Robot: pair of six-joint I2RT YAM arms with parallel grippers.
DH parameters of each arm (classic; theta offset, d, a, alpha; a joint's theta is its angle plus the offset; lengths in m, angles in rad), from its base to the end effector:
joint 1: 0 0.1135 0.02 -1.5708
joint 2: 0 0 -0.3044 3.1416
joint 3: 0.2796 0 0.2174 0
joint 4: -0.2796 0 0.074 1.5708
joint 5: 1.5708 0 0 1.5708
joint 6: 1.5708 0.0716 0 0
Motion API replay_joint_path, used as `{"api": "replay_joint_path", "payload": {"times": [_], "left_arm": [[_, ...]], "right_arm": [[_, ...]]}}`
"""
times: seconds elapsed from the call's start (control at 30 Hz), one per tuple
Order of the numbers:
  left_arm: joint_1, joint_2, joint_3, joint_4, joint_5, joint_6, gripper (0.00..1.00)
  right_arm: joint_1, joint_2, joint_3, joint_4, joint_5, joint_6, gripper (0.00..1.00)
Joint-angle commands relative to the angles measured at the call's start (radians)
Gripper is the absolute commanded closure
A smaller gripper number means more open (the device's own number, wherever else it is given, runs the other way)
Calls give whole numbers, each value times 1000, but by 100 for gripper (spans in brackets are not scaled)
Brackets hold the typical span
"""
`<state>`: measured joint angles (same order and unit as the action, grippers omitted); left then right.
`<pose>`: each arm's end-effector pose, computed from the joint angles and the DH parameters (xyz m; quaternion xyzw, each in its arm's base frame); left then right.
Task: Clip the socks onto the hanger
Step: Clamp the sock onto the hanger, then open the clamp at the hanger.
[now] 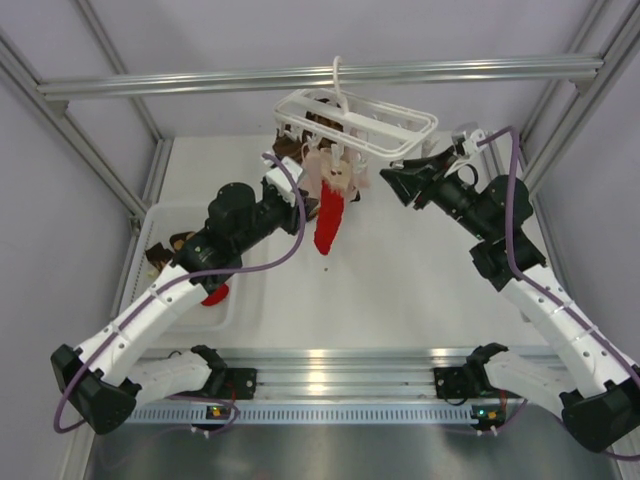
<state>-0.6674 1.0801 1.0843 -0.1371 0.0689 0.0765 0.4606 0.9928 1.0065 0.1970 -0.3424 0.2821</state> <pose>0.1771 -0.1459 0.4236 0.2945 0.6924 -0.2164 0.6221 0.1686 0.1105 0.4609 -0.1872 0.6054 0.3779 0.6751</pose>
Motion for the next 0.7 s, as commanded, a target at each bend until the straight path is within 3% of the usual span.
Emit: {"api": "replay_joint_path", "payload": {"times": [0.0, 0.13, 0.33, 0.5, 0.67], "left_arm": [[2, -48, 29, 5, 37, -9, 61], [3, -83, 34, 59, 120, -23, 59], [-11, 10, 71, 158, 227, -75, 54], [-30, 105, 97, 350, 200, -144, 52], [-75, 190, 100, 484, 134, -123, 51]], "right_arm": [[-14, 0, 53, 87, -26, -11, 67], [-14, -8, 50, 81, -47, -20, 83], [-16, -13, 41, 73, -47, -26, 88], [-14, -14, 55, 55, -41, -31, 90], [-14, -20, 60, 41, -37, -38, 91]]}}
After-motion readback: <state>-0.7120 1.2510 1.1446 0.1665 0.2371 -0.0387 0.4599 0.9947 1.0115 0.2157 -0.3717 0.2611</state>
